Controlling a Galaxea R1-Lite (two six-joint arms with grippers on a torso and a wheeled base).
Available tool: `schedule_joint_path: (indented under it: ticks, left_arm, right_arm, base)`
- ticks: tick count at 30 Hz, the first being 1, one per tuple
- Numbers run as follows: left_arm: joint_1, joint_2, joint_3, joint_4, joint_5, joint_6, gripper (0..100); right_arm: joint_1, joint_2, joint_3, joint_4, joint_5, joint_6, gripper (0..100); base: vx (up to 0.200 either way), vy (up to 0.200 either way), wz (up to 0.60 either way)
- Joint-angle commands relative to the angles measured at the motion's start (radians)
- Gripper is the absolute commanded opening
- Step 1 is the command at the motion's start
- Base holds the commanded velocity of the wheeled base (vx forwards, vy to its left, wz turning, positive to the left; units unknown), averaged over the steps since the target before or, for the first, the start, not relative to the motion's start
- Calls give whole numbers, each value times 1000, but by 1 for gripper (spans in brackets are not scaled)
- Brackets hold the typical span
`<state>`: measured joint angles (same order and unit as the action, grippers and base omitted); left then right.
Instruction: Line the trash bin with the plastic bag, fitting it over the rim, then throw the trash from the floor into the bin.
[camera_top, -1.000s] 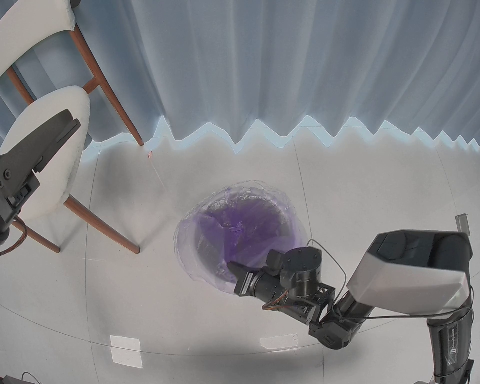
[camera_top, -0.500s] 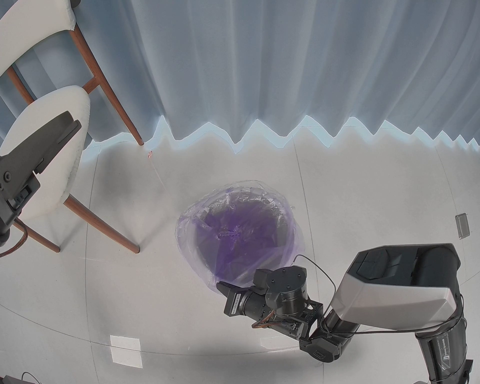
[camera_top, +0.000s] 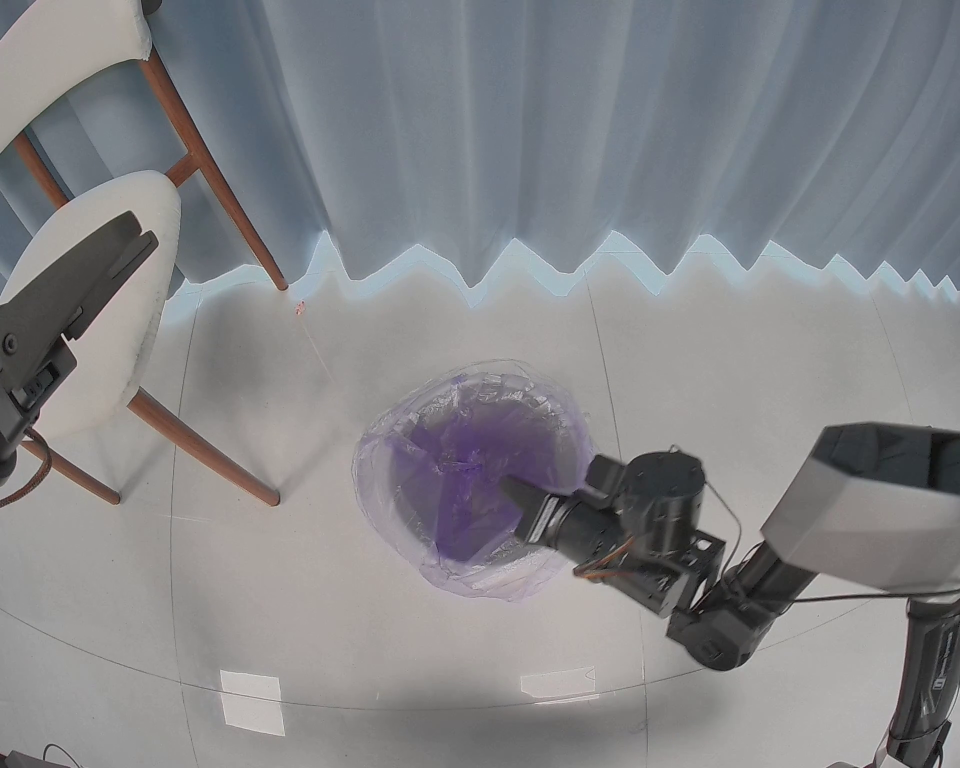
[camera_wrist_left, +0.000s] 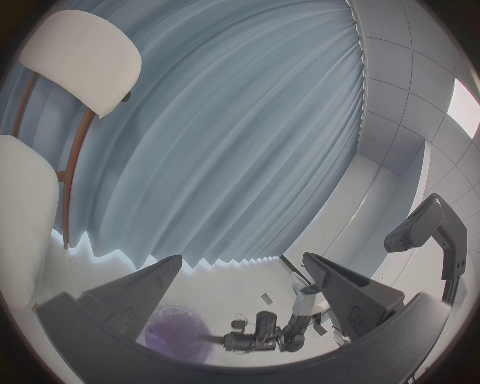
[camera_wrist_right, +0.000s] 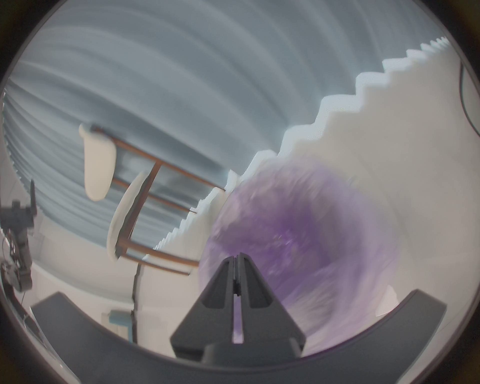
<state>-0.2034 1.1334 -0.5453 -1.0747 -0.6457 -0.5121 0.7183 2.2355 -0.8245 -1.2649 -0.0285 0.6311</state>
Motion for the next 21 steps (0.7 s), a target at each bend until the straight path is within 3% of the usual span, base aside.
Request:
schedule_joint_path:
  ticks: [1, 5, 10, 14, 21]
  left_arm:
    - [4, 11, -22, 5, 8, -5, 100]
    - [4, 14, -70, 10, 11, -46, 100]
    - [6, 17, -102, 9, 5, -190, 100]
    - [6, 9, -104, 9, 0, -213, 100]
    - [9, 9, -104, 9, 0, -212, 100]
  right_arm:
    - [-163, -203, 107, 7, -1, 4, 0]
    - [-250, -220, 174, 4, 6, 13, 0]
    - [-267, -188, 243, -2, 4, 29, 0]
    - [-266, -132, 288, -30, 2, 48, 0]
    - [-284, 53, 320, -249, -14, 41, 0]
  base:
    - [0, 0, 0]
    - [0, 0, 0]
    - [0, 0, 0]
    - [0, -200, 0]
    - [0, -200, 0]
